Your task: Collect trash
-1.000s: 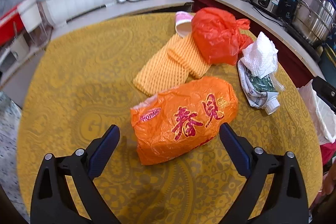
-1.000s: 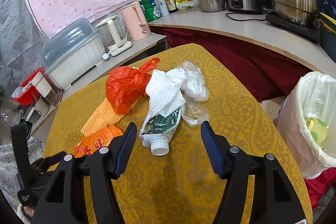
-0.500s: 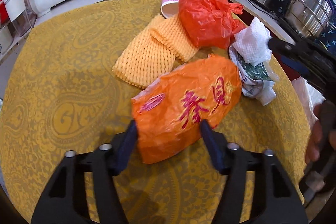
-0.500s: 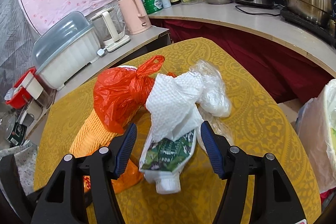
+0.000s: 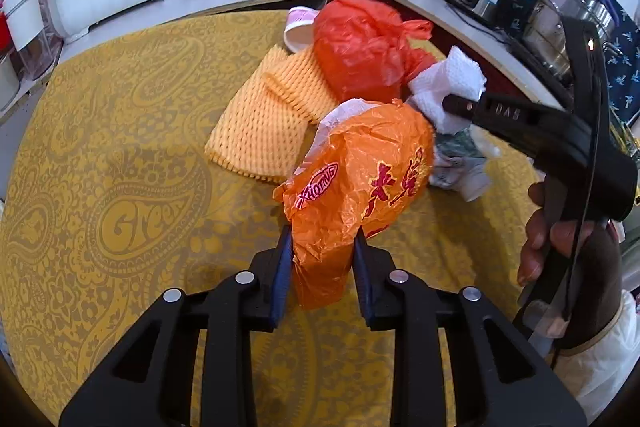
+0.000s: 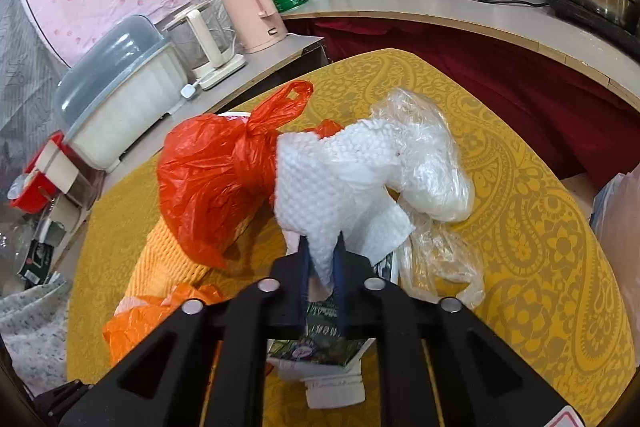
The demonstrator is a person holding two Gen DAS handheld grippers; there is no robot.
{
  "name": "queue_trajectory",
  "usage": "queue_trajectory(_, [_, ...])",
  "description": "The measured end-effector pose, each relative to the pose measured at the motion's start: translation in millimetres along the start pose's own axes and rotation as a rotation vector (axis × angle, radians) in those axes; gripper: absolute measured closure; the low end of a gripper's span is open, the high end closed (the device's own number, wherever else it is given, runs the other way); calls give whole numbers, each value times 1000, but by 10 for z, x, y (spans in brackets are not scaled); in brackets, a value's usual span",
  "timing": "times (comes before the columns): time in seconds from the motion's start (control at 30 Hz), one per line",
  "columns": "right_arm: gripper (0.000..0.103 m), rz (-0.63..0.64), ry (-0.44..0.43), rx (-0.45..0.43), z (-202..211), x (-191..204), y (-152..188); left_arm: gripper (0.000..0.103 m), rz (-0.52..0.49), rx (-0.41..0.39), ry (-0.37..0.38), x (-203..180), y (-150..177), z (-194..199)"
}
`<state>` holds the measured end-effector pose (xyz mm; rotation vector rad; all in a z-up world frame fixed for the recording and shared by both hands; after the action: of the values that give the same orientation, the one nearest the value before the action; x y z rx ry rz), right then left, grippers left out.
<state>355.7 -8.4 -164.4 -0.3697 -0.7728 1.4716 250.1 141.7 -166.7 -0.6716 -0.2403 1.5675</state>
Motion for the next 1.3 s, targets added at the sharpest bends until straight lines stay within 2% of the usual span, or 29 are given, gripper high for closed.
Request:
queue_trajectory(0.3, [98,-7,-39,-100,609,19,-98,77,-19,-56,30,-217,-72,323])
queue_trajectory(0.6, [98,-24,-20,-223,1392,-229,-243,77,-64,-113,56,-601,-123,673])
queue_trajectory(0.87, [98,-63,47,-304,2005,-750,-251,77,-140,-140,102,-1202,-111,846])
queue_trajectory(1.3, [98,-174,174,-365,2688,-1892,12,77,-271,-125,205,-2497,-20,703])
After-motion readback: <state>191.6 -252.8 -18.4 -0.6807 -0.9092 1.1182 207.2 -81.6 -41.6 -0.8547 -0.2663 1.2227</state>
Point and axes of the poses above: each gripper's, at about its wrist camera, not at the fingertips, and z roughly against the way its jaws point, x to its left, y to its underside, the point moved 10 cm from there along -z, roughly the way its jaws point, and after that the axes turned 6 degrees about z, right-handed, at the moved point
